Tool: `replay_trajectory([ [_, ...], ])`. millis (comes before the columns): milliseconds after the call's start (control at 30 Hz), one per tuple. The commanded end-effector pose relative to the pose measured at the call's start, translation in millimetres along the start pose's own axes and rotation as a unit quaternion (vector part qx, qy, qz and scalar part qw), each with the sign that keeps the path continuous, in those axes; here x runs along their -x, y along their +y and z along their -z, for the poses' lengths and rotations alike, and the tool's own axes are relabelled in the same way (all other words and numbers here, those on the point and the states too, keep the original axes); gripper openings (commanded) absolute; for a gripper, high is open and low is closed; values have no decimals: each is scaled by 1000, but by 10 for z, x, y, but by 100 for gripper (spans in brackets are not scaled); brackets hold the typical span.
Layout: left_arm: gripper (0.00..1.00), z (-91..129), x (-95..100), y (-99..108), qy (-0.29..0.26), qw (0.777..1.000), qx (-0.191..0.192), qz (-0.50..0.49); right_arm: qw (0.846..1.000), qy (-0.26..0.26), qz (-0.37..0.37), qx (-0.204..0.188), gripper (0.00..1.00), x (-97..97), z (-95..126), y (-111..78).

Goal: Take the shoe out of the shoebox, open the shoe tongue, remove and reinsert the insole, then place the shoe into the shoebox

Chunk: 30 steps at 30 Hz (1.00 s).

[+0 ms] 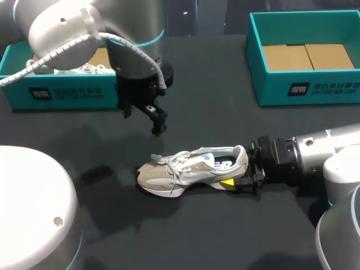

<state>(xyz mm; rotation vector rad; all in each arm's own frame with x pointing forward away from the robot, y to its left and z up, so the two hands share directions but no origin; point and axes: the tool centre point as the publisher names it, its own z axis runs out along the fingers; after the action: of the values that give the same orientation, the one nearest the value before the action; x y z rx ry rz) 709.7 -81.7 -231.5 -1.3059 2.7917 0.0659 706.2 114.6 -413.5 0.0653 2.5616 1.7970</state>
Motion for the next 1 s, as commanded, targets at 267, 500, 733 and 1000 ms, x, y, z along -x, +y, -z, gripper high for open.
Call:
replay_trajectory([
  [267,100,-146,-587,-212,-26,976,129,173,1000,0,0,-2,0,-9,1,-4],
  [500,100,-204,-661,-334,-75,936,136,317,1000,0,0,-2,0,-9,1,-4],
  [733,100,-204,-661,-334,-75,936,136,317,1000,0,0,-2,0,-9,1,-4],
  [1000,100,-291,-908,-394,-80,906,161,382,1000,0,0,-2,0,-9,1,-4],
])
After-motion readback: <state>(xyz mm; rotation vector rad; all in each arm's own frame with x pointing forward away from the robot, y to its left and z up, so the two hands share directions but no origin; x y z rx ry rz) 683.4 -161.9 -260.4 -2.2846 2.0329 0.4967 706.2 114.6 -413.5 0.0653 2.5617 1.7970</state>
